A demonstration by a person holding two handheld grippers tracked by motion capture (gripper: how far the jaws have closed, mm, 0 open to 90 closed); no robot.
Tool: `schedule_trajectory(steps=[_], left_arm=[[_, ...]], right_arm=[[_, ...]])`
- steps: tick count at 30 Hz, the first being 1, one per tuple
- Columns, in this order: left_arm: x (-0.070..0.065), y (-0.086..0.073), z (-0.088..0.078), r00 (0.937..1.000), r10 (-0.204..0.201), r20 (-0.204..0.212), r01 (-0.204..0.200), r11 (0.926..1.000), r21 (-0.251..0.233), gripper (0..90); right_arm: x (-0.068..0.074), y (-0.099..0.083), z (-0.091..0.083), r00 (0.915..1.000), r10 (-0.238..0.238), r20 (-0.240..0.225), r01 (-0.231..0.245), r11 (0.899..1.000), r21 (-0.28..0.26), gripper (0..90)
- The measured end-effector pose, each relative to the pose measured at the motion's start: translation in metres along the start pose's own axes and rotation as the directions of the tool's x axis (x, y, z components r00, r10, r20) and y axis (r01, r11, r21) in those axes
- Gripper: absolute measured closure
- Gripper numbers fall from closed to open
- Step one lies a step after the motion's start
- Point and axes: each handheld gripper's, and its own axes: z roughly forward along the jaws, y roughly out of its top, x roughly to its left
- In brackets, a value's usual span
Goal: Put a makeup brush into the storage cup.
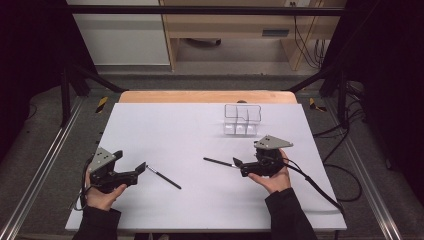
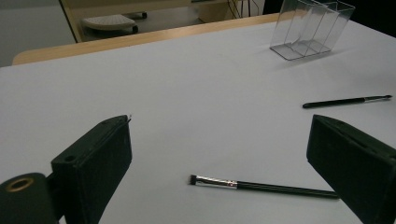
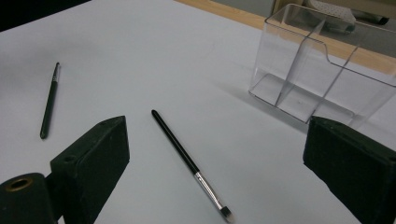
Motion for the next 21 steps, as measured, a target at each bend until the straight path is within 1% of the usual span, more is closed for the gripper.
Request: schedule_trajectory(steps=[2, 8, 10, 11, 14, 15, 17, 18, 21], left_arm=[[-0.001, 0.000, 0.000, 1.0000, 0.001, 0.001, -0.001, 1.0000, -0.001, 5.9], [-0.002, 0.000, 0.002, 1.0000, 0.007, 0.004, -0.007, 1.0000, 0.003, 5.9], [-0.003, 0.000, 0.002, 0.9999, 0.009, 0.005, -0.009, 1.0000, 0.002, 5.9], [-0.003, 0.000, 0.002, 0.9999, 0.009, 0.006, -0.009, 1.0000, 0.003, 5.9], [-0.004, 0.000, 0.002, 0.9999, 0.010, 0.007, -0.010, 0.9999, 0.005, 5.9], [-0.004, 0.000, 0.003, 0.9999, 0.010, 0.007, -0.010, 0.9999, 0.005, 6.0], [-0.004, -0.001, 0.003, 0.9999, 0.009, 0.008, -0.009, 0.9999, 0.006, 6.0], [-0.004, -0.001, 0.003, 0.9999, 0.010, 0.008, -0.010, 0.9999, 0.006, 6.0], [-0.004, -0.001, 0.003, 0.9999, 0.011, 0.008, -0.011, 0.9999, 0.006, 6.0]], right_arm=[[0.002, 0.003, 0.005, 1.0000, -0.005, -0.005, 0.005, 1.000, 0.012, 7.9], [0.007, 0.011, 0.014, 0.9997, -0.018, -0.016, 0.019, 1.000, 0.022, 9.0], [0.009, 0.013, 0.019, 0.9996, -0.021, -0.020, 0.021, 0.999, 0.031, 9.3], [0.011, 0.015, 0.024, 0.9992, -0.029, -0.027, 0.030, 0.999, 0.039, 9.5], [0.013, 0.016, 0.030, 0.9988, -0.035, -0.034, 0.037, 0.998, 0.048, 10.1], [0.015, 0.016, 0.035, 0.9985, -0.037, -0.039, 0.040, 0.997, 0.062, 10.6], [0.016, 0.016, 0.038, 0.9985, -0.036, -0.041, 0.039, 0.997, 0.071, 11.0], [0.018, 0.015, 0.043, 0.9980, -0.039, -0.049, 0.043, 0.996, 0.084, 11.8], [0.019, 0.014, 0.048, 0.9977, -0.040, -0.055, 0.046, 0.994, 0.098, 12.6]])
